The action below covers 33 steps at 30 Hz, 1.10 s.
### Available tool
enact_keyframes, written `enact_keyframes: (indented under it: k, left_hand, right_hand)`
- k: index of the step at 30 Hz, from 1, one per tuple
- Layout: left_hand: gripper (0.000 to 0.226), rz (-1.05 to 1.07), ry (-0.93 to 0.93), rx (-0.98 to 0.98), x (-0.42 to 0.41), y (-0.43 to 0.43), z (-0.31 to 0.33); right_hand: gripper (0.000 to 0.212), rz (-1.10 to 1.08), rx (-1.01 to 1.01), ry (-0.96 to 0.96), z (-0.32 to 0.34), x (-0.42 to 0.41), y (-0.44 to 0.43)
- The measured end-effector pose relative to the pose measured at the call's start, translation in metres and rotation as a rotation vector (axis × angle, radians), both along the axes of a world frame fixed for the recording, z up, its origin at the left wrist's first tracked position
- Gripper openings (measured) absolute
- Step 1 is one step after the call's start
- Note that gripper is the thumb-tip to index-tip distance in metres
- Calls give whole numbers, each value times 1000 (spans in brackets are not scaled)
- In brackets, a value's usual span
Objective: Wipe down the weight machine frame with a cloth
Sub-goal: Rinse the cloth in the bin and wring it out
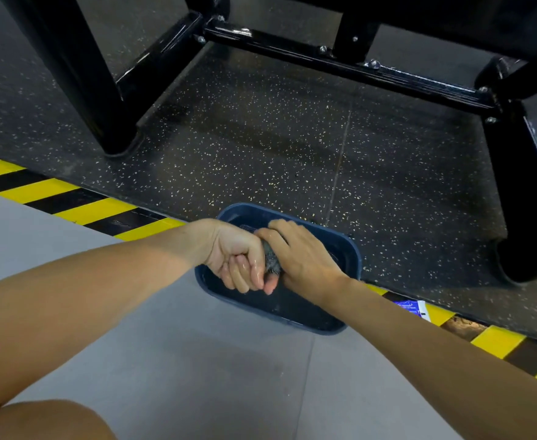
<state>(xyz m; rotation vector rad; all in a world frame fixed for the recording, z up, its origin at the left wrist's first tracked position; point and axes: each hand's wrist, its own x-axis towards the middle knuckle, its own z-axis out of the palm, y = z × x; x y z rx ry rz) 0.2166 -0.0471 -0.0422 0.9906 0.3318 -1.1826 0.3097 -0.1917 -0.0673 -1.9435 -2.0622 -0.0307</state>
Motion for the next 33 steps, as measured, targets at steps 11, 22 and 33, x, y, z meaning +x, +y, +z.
enact_keyframes:
  k: [11, 22, 33]
  left_hand:
    - [13, -234, -121, 985, 24, -28, 9]
    - [23, -506, -901, 1853, 7, -44, -11]
    - [34, -497, -1526, 1880, 4, -22, -20]
  right_hand:
    - [21, -283, -495, -129, 27, -12, 12]
    - [32, -519, -615, 748, 21, -5, 16]
    - [55, -575, -687, 1362, 12, -8, 7]
